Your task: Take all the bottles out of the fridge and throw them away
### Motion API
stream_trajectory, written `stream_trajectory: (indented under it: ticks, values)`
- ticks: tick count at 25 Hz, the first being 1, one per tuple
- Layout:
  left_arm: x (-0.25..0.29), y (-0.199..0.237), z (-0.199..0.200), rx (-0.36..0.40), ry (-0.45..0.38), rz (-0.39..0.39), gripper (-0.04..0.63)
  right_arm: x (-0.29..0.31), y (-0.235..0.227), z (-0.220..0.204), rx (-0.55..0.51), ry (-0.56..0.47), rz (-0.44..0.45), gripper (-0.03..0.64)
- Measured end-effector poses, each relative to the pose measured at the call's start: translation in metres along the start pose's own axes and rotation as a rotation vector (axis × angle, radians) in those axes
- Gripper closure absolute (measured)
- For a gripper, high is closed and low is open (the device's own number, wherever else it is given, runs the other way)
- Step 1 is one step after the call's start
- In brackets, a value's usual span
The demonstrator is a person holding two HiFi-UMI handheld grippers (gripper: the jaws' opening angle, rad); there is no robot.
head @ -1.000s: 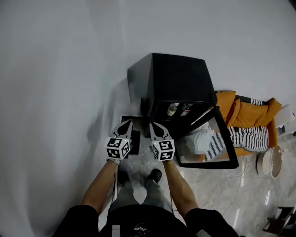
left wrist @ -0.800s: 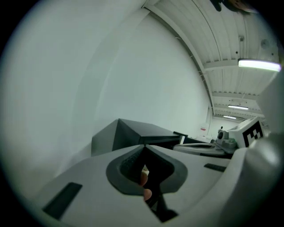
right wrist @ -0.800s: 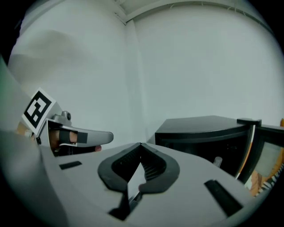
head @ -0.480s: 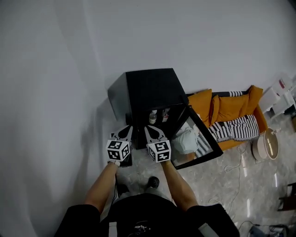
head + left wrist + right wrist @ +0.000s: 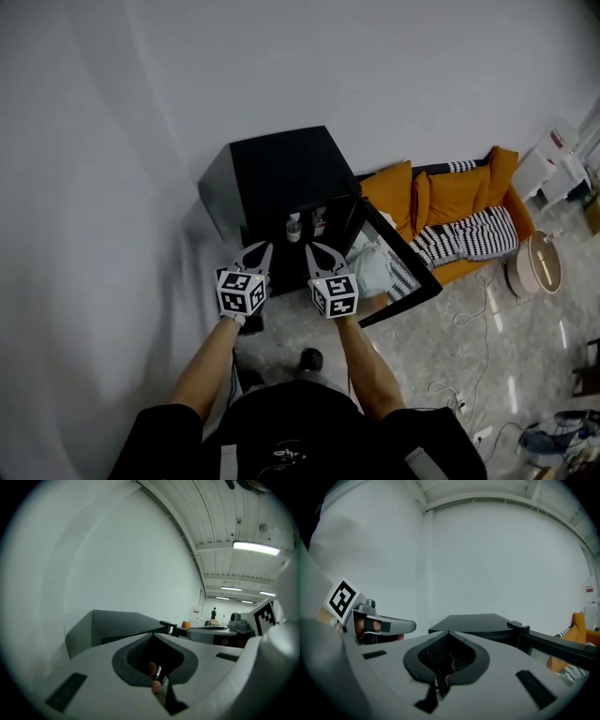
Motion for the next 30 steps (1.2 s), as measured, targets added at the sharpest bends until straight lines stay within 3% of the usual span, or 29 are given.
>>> stream_trajectory:
  ticks: [11, 30]
  values:
    - [0.027, -0.042, -0.017, 0.009, 0.033, -0.107, 0.594, -0.04, -0.057, -0.009, 0.003, 0.004, -0.133, 0.609]
    - [0.032, -0.049, -0.045, 0.0, 0.079, -0.138, 0.594, -0.039, -0.063, -0.045, 0.02, 0.064, -0.13, 0.609]
Point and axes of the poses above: the fingertips, and each gripper's own axes: x forward along the fingers, y to its left, z out of its top, the point moved 1 cm from there along -x, backward along the fingers, and after that the axes turned 10 degrees about -y, right-handed, at the moved point
